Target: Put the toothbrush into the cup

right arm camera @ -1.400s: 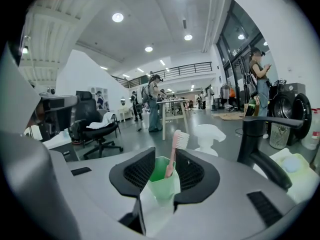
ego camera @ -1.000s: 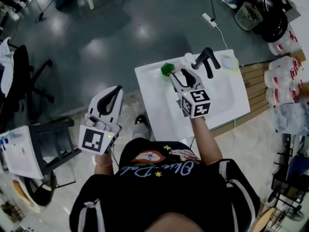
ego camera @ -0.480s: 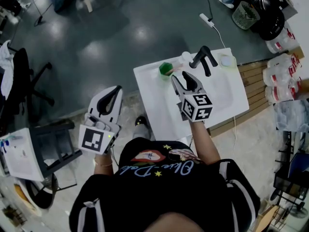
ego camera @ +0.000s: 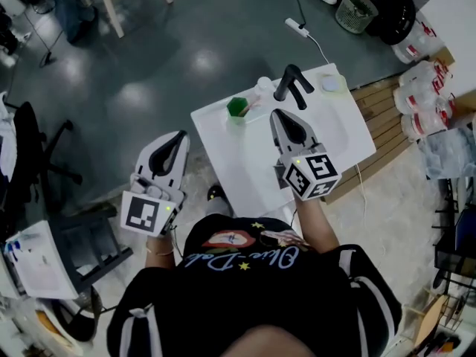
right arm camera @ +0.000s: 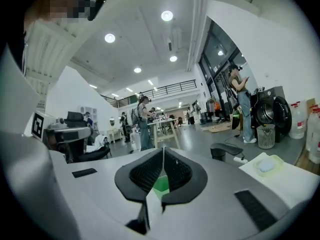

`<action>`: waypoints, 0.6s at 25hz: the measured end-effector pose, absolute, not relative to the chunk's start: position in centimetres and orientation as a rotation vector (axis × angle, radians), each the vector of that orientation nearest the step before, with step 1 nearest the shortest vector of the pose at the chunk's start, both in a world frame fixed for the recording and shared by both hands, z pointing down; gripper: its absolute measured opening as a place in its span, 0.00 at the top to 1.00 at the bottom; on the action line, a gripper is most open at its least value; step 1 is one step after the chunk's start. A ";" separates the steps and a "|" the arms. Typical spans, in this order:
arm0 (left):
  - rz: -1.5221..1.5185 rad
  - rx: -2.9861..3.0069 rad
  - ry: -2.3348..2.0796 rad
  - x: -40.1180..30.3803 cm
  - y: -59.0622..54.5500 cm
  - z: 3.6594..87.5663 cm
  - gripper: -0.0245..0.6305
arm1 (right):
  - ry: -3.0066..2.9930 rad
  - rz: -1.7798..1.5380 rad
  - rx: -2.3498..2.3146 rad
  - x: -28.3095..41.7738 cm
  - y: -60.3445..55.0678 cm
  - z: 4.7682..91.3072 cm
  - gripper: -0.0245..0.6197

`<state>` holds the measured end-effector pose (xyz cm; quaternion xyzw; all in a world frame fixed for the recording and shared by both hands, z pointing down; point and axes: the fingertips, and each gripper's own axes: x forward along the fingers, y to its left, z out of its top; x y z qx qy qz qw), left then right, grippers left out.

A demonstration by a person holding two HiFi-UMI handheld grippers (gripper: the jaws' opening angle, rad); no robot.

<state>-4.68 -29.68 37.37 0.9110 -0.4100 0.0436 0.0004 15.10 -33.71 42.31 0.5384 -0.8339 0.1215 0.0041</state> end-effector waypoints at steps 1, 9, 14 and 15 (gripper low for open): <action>0.132 2.873 -1.274 -4.3 -29.8 37.2 0.96 | -2.621 0.360 1.696 15.3 -33.5 41.7 0.95; 0.113 2.923 -1.174 -1.8 -29.9 36.6 0.96 | -2.650 0.281 1.726 16.2 -31.9 39.1 0.96; 0.108 2.928 -1.161 -1.4 -29.7 36.5 0.96 | -2.663 0.275 1.729 16.4 -31.3 38.7 0.96; 0.109 2.930 -1.161 -1.3 -29.7 36.4 0.96 | -2.663 0.272 1.728 16.4 -31.3 38.7 0.96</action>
